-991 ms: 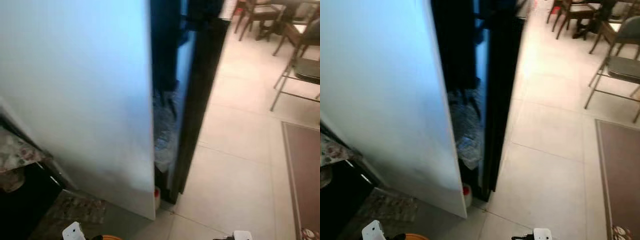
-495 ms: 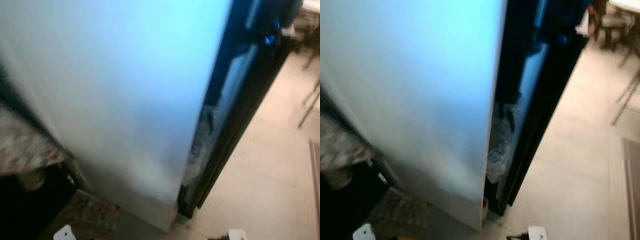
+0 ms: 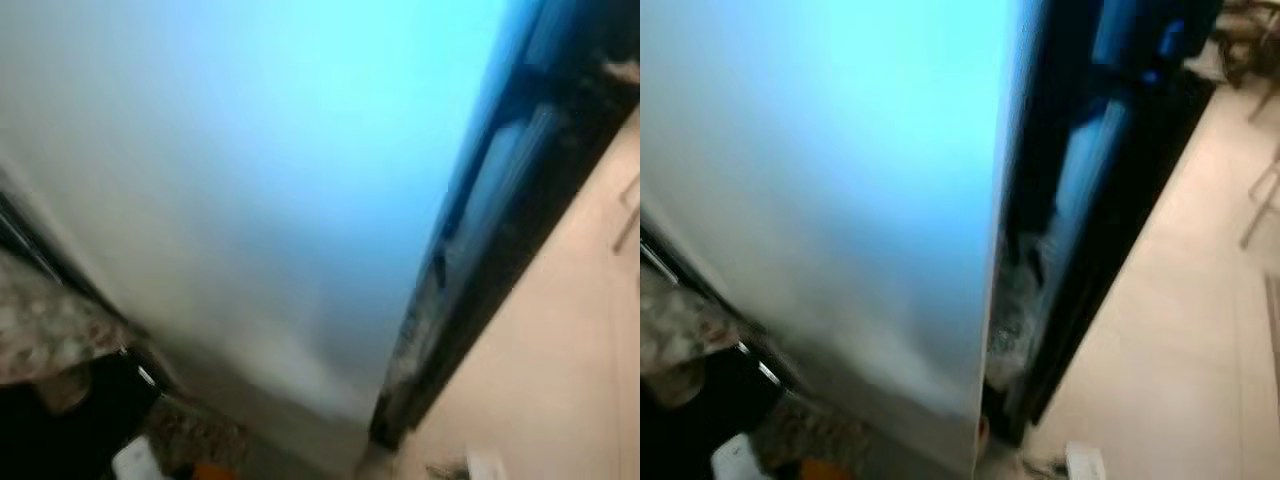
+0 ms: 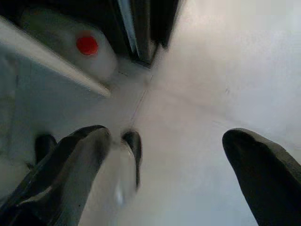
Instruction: Restocking fridge
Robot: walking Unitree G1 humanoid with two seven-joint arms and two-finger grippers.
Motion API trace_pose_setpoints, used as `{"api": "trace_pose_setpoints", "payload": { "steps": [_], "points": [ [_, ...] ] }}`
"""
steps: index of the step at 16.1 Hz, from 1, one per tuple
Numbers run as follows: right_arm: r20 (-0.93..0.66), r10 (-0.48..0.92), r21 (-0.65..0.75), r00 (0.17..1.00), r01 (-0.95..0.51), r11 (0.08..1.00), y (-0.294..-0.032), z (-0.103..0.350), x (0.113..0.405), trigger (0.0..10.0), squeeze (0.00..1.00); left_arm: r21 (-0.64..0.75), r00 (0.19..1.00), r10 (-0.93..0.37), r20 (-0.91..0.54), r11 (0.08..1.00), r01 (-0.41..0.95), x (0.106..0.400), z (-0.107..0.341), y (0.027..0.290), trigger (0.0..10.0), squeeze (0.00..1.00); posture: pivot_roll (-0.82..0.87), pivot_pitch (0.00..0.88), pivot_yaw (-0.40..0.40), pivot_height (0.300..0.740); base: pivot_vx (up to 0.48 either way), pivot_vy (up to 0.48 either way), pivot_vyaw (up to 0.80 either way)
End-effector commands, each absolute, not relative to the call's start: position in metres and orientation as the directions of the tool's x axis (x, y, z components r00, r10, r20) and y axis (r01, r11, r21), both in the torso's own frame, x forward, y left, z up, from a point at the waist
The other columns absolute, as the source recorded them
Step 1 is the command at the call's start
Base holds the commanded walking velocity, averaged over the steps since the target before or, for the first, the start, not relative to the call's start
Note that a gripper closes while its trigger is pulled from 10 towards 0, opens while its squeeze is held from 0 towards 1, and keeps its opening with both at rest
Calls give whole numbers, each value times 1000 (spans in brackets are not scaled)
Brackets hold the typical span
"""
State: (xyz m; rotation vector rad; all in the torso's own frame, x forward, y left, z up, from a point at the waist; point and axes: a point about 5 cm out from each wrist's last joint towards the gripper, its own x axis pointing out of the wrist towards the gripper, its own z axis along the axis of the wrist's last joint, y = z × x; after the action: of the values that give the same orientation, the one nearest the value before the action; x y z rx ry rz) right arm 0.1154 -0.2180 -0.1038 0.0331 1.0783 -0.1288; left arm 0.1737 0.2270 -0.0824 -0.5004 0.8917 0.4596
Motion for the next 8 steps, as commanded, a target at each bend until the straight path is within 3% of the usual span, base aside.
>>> {"api": "trace_pose_setpoints", "payload": {
  "steps": [1, 6, 8],
  "points": [
    [-878, -83, -27, 471, 124, 992, -215, -103, 118, 10000, 0, -208, 511, 149, -847, 791, -576, 163, -88, 223, 10000, 0, -74, 0, 15, 740, 0, 0, -763],
    [-880, -72, -18, 469, 118, 993, -214, -104, 118, 10000, 0, -196, 505, 158, -848, 792, -578, 163, -88, 224, 10000, 0, -74, 0, 17, 740, 0, 0, -769],
    [-876, -68, -11, 477, 121, 993, -214, -103, 119, 10000, 0, -195, 505, 154, -849, 797, -572, 163, -88, 223, 10000, 0, -74, 0, 17, 740, 0, 0, 0]
  ]
}}
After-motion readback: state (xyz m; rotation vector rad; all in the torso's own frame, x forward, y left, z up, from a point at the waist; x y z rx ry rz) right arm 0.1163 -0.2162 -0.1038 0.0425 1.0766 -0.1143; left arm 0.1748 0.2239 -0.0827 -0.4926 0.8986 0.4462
